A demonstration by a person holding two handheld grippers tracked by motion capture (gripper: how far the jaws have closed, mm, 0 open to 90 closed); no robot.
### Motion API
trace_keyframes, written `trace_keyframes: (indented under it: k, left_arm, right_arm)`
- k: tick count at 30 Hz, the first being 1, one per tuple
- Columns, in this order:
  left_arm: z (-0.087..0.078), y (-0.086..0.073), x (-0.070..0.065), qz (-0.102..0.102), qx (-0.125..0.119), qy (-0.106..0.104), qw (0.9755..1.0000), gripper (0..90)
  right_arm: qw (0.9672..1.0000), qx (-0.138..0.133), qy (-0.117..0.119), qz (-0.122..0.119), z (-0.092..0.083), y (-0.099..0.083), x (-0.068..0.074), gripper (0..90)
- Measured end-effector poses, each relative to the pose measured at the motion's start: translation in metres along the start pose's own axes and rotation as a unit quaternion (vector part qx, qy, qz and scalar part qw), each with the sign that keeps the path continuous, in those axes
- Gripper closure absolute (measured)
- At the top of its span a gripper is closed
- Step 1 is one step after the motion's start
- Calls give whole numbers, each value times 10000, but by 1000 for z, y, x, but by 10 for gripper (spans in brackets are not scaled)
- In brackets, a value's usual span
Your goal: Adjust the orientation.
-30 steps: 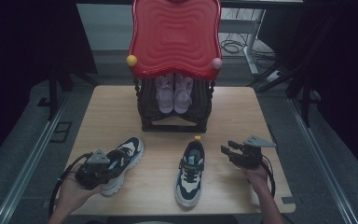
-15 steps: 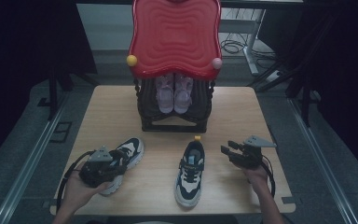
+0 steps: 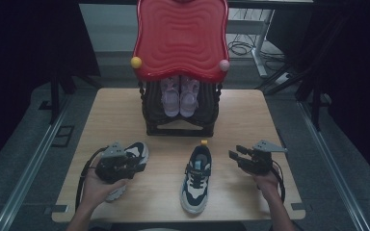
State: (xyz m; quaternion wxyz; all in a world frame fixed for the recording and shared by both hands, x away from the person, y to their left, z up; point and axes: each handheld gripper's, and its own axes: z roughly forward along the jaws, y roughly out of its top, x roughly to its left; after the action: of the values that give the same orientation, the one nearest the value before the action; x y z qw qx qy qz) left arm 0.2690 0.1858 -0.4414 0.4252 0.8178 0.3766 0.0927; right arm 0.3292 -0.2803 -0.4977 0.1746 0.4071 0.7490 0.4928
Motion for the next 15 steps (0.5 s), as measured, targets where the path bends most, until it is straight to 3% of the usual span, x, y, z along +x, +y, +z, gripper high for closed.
trace_keyframes:
  k: [6,15]
  left_arm:
    - [-1,-4,1,-95,-56,88,9999,479]
    - [-2,-5,-1,-104,-59,68,9999,418]
  right_arm:
    - [10000,2,68,-45,-1,2,5,559]
    - [9994,-68,270,-204,-11,9,17,799]
